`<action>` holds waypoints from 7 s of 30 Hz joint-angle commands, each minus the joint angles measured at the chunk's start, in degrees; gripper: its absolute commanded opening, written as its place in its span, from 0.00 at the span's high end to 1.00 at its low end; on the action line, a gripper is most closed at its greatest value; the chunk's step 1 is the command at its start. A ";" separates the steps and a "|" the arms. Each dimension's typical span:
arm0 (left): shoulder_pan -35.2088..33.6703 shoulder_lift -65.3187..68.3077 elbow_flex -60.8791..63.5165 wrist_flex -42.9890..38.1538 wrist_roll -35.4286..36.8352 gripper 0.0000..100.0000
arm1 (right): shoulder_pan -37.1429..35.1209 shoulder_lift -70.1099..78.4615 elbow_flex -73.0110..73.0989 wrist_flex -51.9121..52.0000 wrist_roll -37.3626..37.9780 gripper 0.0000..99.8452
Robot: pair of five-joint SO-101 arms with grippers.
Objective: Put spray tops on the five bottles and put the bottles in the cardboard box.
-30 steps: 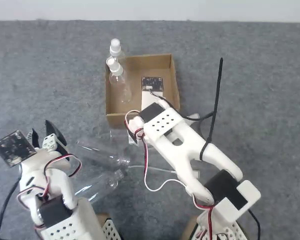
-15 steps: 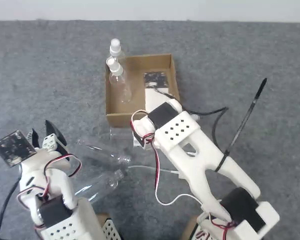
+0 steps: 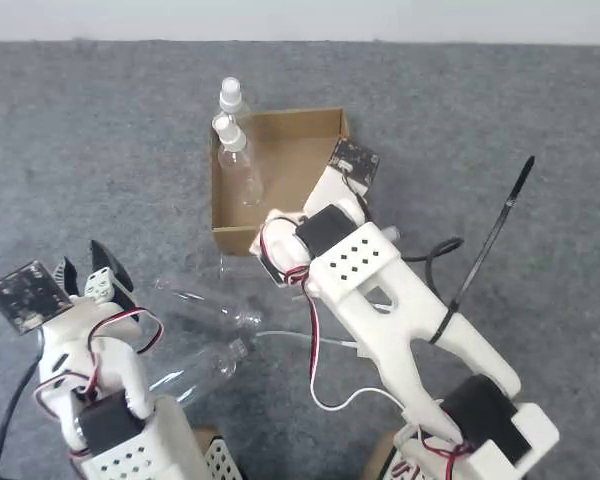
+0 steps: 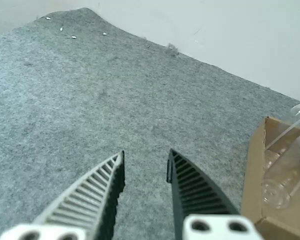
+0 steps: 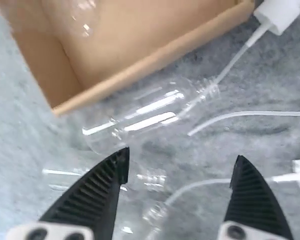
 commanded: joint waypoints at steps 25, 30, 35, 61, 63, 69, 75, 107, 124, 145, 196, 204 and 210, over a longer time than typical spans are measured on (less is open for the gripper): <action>0.09 -0.88 -0.84 -2.37 0.26 0.87 | 0.04 13.41 0.26 -15.87 -4.04 0.72; 0.09 -0.88 -0.84 -2.37 0.26 0.87 | 1.27 15.16 1.32 -15.69 -4.13 0.72; 0.09 -0.88 -0.84 -2.37 0.26 0.87 | 2.24 18.68 0.53 -15.43 -4.13 0.72; 0.09 -0.88 -0.84 -2.37 0.26 0.87 | 2.24 18.86 0.18 -0.48 3.96 0.72; 0.09 -0.88 -0.84 -2.37 0.26 0.87 | 2.24 18.86 0.18 0.48 4.57 0.72; 0.09 -0.88 -0.84 -2.37 0.26 0.87 | 2.24 18.86 -2.90 7.25 5.63 0.72; 0.09 -0.88 -0.84 -2.37 0.26 0.87 | 1.98 18.86 -3.34 9.01 5.63 0.72; 0.09 -0.88 -0.84 -2.37 0.26 0.87 | 2.15 18.86 -3.43 11.12 5.80 0.92; 0.09 -0.88 -0.84 -2.37 0.26 0.87 | 2.33 18.86 -17.67 29.85 21.63 0.92; 0.09 -0.88 -0.84 -2.37 0.26 0.87 | 8.84 18.86 -22.86 32.48 58.55 0.92; 0.00 -0.88 -0.84 -2.46 0.26 0.87 | -8.84 18.42 -13.01 32.75 80.97 0.61; -0.09 -0.88 -0.84 -2.46 0.26 0.87 | -12.70 10.95 -12.75 33.01 80.97 0.61; -0.18 -0.88 -0.84 -2.46 0.26 0.87 | -11.91 2.07 -11.16 32.84 75.96 0.69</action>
